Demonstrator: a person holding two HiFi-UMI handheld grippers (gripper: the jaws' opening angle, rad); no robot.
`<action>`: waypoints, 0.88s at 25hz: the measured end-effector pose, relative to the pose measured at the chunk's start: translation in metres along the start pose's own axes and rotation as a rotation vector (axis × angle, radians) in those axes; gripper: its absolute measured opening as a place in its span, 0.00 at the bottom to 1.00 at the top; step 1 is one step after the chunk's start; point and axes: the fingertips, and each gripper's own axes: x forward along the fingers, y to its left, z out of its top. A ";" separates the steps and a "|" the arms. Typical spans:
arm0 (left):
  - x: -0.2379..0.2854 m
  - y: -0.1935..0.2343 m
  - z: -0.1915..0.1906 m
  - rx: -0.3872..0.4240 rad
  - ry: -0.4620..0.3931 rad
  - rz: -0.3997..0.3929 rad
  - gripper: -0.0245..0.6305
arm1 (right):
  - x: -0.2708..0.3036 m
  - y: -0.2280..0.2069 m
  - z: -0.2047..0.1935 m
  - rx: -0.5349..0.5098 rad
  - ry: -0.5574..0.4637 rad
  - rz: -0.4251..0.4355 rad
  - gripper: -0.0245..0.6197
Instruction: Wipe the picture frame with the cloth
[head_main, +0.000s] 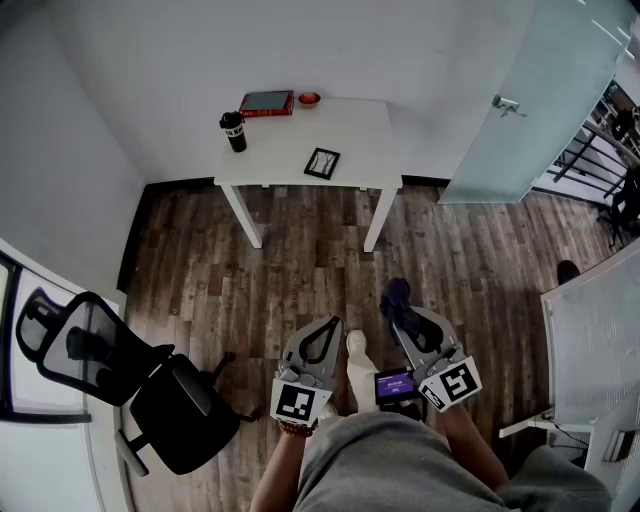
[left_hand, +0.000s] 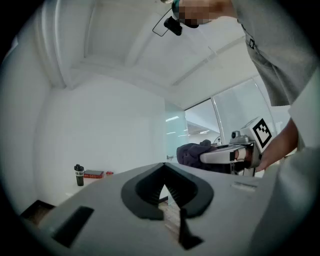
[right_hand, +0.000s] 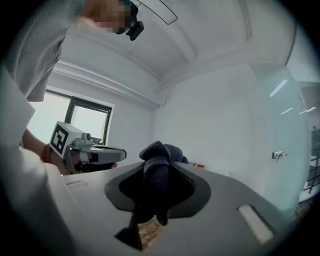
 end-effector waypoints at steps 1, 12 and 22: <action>0.010 0.003 -0.004 0.005 0.011 0.002 0.04 | 0.006 -0.010 -0.003 0.003 -0.001 0.001 0.21; 0.167 0.083 -0.040 0.052 0.113 0.050 0.04 | 0.110 -0.173 -0.025 0.004 -0.024 0.033 0.23; 0.277 0.138 -0.072 0.054 0.203 0.106 0.09 | 0.194 -0.305 -0.054 -0.056 0.057 0.097 0.23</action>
